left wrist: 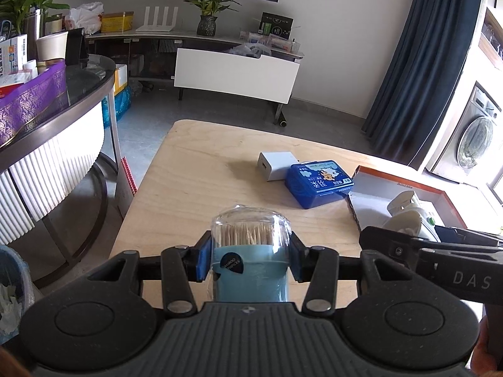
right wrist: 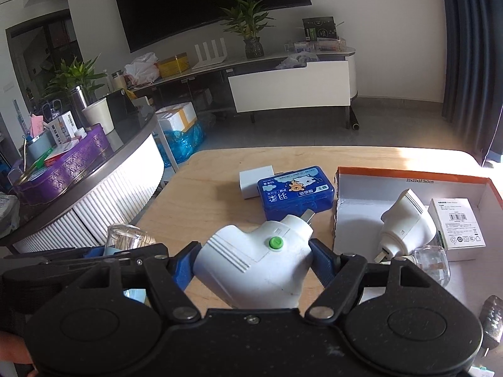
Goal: Organize rigid objects
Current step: 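Carry the toothpick cup and white plug with both tools over the orange-rimmed box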
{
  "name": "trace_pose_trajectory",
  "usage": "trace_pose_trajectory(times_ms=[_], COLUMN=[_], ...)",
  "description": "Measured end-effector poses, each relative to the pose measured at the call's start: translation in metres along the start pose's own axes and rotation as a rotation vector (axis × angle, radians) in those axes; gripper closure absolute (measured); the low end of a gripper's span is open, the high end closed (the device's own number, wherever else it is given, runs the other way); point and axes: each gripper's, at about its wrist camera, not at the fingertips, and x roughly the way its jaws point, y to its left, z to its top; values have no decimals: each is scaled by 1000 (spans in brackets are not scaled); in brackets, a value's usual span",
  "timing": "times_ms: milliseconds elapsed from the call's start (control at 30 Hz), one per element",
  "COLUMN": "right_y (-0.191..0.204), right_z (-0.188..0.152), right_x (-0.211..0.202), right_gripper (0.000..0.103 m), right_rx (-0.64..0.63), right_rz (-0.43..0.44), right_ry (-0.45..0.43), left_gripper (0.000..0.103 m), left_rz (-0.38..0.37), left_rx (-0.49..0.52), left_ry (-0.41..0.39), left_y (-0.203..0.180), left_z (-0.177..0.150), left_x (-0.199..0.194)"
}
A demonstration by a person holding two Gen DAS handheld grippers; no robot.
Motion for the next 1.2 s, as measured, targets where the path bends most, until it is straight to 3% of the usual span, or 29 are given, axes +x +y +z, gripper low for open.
trace_pose_trajectory(times_ms=[533, 1200], right_y=[16, 1], right_z=[-24, -41], right_x=[-61, -93], right_gripper=[15, 15], right_rx=[-45, -16], right_rz=[12, -6], right_ry=[-64, -122], left_gripper=[56, 55], left_rz=[28, 16], left_rx=[13, 37], left_ry=[-48, -72], left_y=[-11, -20], left_z=[-19, -27], left_x=[-49, -61])
